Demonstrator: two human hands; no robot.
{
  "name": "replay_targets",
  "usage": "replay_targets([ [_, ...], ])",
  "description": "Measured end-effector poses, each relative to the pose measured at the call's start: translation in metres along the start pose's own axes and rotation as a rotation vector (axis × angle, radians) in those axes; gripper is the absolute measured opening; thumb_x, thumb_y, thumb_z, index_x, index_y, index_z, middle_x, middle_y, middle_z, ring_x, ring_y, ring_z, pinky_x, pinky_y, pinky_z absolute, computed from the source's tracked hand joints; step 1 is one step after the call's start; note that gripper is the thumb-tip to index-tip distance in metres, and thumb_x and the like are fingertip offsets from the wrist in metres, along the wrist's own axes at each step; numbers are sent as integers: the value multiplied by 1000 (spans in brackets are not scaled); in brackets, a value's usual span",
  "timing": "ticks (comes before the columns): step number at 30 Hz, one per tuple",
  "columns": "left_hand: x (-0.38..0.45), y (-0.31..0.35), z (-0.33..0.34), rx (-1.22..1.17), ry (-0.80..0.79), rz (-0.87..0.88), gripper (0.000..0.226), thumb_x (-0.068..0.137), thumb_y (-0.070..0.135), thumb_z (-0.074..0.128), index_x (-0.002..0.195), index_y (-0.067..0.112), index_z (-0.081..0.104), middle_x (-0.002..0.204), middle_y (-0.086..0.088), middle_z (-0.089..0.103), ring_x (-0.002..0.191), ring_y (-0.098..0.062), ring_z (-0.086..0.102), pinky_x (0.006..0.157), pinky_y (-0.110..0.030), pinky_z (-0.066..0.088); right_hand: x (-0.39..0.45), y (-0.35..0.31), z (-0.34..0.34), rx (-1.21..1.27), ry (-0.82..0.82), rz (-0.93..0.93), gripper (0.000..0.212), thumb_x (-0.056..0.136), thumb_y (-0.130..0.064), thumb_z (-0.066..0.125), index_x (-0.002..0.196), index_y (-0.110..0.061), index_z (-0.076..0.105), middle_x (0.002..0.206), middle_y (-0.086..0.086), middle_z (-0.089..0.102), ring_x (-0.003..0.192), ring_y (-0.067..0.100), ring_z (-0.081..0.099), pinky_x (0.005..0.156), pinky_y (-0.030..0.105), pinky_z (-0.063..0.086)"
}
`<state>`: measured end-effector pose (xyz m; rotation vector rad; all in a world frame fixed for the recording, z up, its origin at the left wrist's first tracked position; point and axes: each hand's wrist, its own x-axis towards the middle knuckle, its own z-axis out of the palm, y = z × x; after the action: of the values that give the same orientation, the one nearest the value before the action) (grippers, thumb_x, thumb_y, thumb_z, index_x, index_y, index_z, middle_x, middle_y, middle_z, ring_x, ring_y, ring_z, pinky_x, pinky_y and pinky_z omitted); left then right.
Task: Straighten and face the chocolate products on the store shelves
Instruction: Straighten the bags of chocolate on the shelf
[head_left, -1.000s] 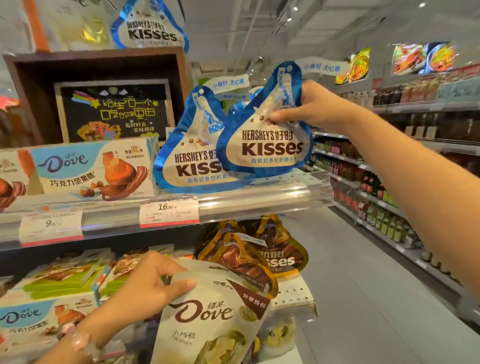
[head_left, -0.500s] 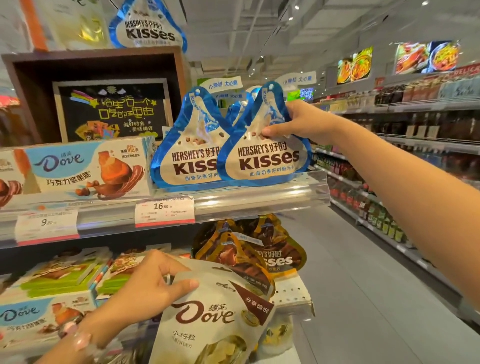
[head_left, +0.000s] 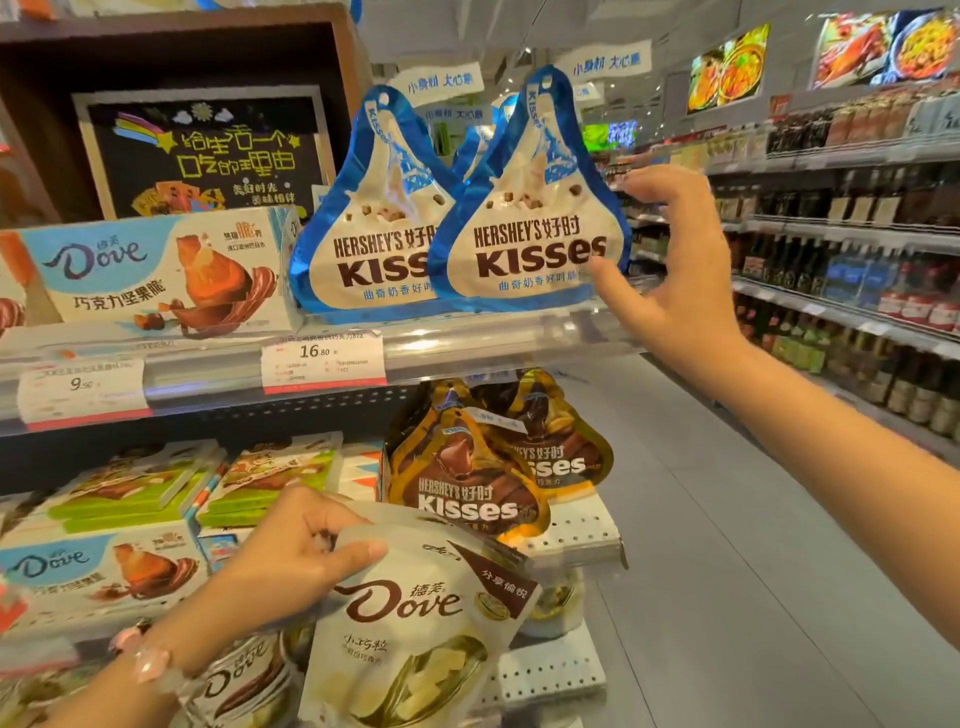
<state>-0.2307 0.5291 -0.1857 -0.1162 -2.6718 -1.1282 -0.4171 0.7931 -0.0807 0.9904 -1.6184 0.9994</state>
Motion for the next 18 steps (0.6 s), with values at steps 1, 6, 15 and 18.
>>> replay_targets([
  [1,-3,-4,1,-31,1,-15,45,80,11,69,39,22,55,43,1,49,42,-2,45,47,-17,38,-15,-3,-1,-12,5,-55,41,80,-16,66,111,6,51,113,20,53,108,24,49,93,34,42],
  [6,-18,-26,9,-53,-14,-42,38,73,26,67,39,17,52,41,0,47,39,-6,42,45,-14,36,-102,-19,8,46,-161,-169,31,79,-20,63,105,-8,52,103,18,58,101,24,52,87,34,43],
  [15,-34,-62,28,41,53,-192,25,77,4,73,52,0,67,54,-17,63,45,-15,53,46,-22,40,-221,-36,53,218,-737,79,21,81,-15,63,98,-3,63,90,7,63,79,20,60,63,30,50],
  [18,-42,-73,36,-38,86,-269,32,76,0,71,46,10,68,49,-12,62,47,-12,54,51,-24,42,-259,-30,66,210,-921,178,11,84,-15,61,93,-9,65,80,2,65,71,16,60,58,29,49],
])
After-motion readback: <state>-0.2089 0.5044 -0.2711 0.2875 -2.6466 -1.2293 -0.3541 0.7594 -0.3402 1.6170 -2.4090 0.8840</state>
